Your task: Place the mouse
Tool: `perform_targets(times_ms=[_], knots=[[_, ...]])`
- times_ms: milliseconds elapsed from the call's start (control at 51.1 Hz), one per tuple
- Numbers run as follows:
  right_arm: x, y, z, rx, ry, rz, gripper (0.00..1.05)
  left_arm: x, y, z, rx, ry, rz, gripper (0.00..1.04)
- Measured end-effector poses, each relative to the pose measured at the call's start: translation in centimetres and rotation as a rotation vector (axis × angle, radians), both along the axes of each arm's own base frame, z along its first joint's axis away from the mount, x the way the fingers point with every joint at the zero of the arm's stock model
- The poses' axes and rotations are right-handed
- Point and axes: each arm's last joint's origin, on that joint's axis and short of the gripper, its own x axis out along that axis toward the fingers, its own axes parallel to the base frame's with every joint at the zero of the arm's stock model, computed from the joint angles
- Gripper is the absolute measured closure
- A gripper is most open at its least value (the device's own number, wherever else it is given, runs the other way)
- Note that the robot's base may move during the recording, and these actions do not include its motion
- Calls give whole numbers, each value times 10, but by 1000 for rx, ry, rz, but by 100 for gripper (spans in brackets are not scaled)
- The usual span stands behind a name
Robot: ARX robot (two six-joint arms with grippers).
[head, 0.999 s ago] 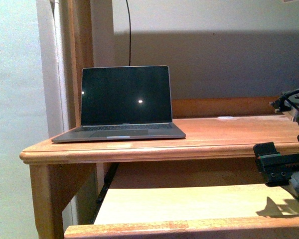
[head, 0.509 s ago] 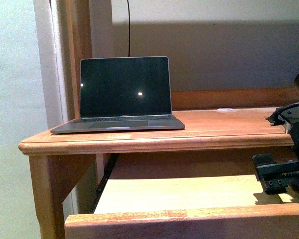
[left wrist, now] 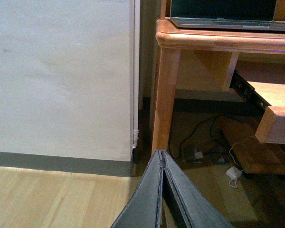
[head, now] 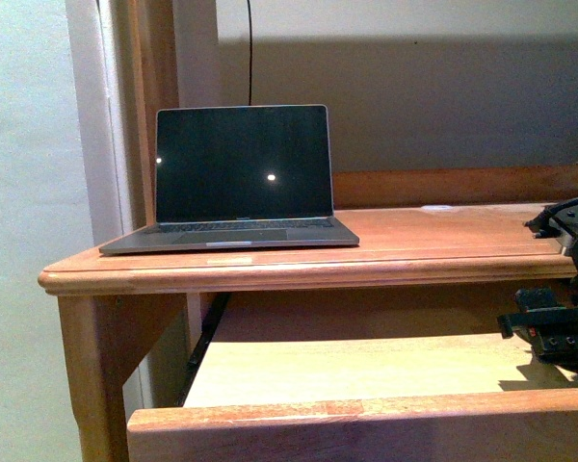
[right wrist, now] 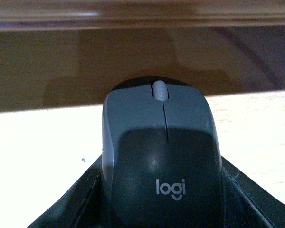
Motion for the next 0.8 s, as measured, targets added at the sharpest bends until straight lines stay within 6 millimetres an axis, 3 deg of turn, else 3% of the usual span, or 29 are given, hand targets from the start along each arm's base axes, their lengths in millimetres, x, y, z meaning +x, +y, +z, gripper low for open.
perform_targets(times_ms=[215, 333, 411, 568, 685, 803], knots=[[-24, -11, 19, 55, -2, 45, 49, 0, 0, 0, 0, -2, 0, 72], [-48, -18, 54, 127, -42, 81, 49, 0, 0, 0, 0, -2, 0, 48], [-53, -18, 80, 161, -84, 79, 49, 0, 0, 0, 0, -2, 0, 34], [-33, 10, 128, 184, -187, 61, 49, 0, 0, 0, 2, -2, 0, 6], [-11, 40, 140, 189, -199, 64, 49, 0, 0, 0, 2, -2, 0, 8], [29, 86, 134, 140, -168, 47, 49, 0, 0, 0, 2, -2, 0, 8]])
